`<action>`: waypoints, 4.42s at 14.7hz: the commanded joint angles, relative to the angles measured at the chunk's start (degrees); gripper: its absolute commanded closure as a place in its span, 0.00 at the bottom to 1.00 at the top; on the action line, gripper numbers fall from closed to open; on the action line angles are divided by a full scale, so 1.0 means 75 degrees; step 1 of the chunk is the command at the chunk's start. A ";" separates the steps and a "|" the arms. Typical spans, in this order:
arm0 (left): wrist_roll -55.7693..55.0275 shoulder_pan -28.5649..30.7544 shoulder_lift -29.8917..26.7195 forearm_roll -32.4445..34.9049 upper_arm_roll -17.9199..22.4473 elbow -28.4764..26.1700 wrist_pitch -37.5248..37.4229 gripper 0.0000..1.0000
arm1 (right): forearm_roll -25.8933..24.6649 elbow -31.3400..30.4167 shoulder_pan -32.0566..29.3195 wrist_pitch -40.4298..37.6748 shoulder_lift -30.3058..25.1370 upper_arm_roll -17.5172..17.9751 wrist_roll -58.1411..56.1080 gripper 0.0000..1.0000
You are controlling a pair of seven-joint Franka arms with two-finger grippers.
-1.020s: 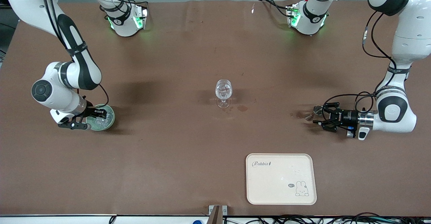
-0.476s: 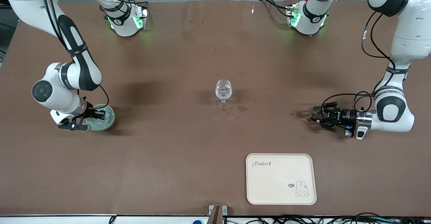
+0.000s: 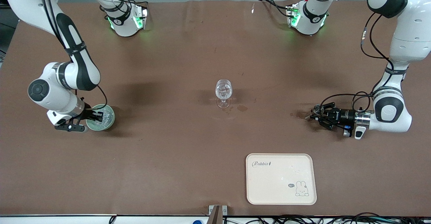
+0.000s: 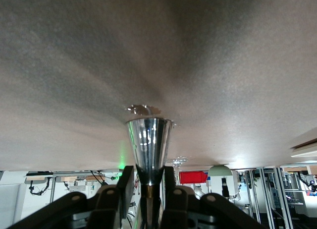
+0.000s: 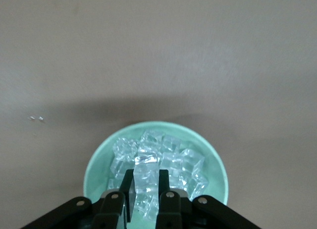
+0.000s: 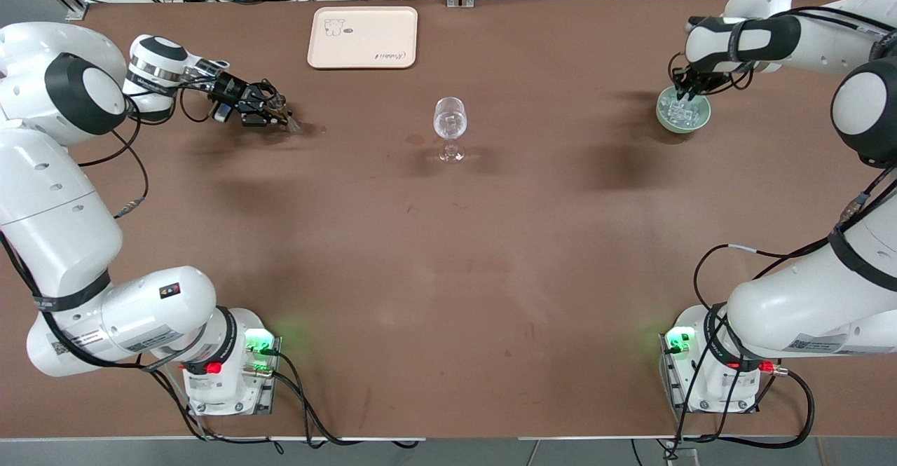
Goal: Pour wine and add ice with both arms
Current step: 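Lift the ice cube with the right gripper while the left gripper lifts the jigger, then carry the silver jigger with the left gripper over the wine glass, then tilt the jigger with the left gripper to pour into the wine glass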
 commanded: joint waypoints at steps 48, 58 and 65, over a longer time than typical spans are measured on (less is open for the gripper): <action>-0.8249 -0.4323 -0.2891 0.2693 -0.1650 -0.0308 0.2237 1.00 | -0.0306 0.4358 0.0351 -0.6970 -0.2713 -0.0034 -0.0341 1.00; -0.8836 -0.4663 -0.2914 0.3162 -0.1650 -0.0296 0.2237 1.00 | -0.0294 0.4032 0.0257 -0.6982 -0.2712 -0.0057 -0.0342 1.00; -0.9129 -0.4804 -0.3020 0.3666 -0.1650 -0.0296 0.2237 1.00 | -0.0189 0.3891 0.0304 -0.6959 -0.2736 -0.0034 -0.0353 1.00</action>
